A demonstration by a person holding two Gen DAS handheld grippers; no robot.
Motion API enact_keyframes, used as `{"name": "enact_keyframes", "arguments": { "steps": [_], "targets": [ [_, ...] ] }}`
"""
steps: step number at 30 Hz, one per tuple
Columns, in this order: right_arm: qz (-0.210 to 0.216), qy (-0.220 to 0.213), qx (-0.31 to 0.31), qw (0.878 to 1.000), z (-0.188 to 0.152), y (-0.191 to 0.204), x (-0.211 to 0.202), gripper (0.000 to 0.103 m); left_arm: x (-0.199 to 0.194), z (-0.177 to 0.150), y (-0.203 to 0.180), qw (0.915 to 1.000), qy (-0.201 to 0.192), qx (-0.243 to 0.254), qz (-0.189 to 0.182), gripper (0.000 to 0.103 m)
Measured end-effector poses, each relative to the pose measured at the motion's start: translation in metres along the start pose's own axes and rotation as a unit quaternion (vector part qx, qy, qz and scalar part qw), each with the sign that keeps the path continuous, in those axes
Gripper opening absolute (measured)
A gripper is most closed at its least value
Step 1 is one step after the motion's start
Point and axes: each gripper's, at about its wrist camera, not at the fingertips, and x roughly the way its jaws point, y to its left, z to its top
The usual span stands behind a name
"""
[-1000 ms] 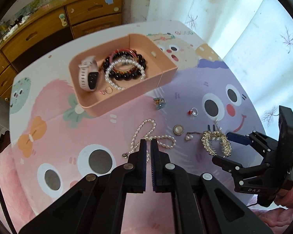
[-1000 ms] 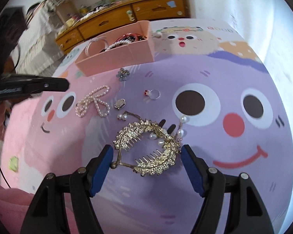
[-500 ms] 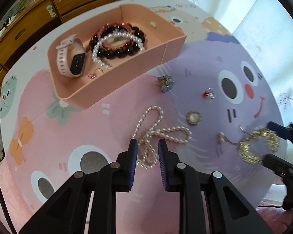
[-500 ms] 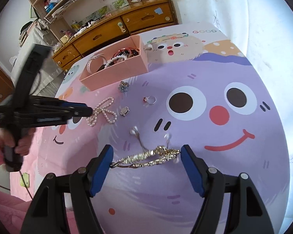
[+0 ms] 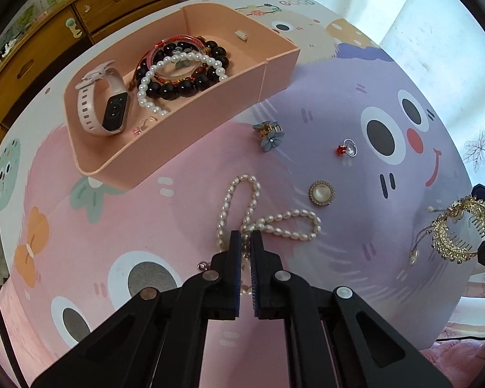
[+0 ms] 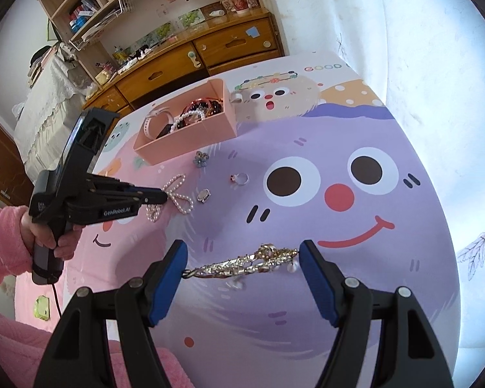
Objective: Organize jewelry
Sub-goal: 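Lift the gold hair comb with the right tool while the left tool lifts the pearl necklace, then carry both items over the pink tray and open both tools to release them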
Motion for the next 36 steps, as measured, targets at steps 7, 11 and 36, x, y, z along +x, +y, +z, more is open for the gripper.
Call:
{"name": "enact_keyframes", "arguments": {
  "steps": [7, 11, 36],
  "targets": [
    [0.006, -0.014, -0.013, 1.000, 0.007, 0.009, -0.010, 0.072, -0.037, -0.005, 0.002, 0.9994, -0.028, -0.013, -0.014, 0.003],
    [0.011, -0.026, -0.023, 0.999, 0.014, 0.018, -0.018, 0.072, -0.067, -0.010, 0.003, 0.9988, -0.045, -0.016, -0.012, 0.003],
    [0.078, -0.111, -0.143, 0.980, 0.134, 0.088, -0.050, 0.072, -0.261, 0.035, 0.051, 0.9712, -0.218, -0.091, 0.030, 0.003]
  ]
}}
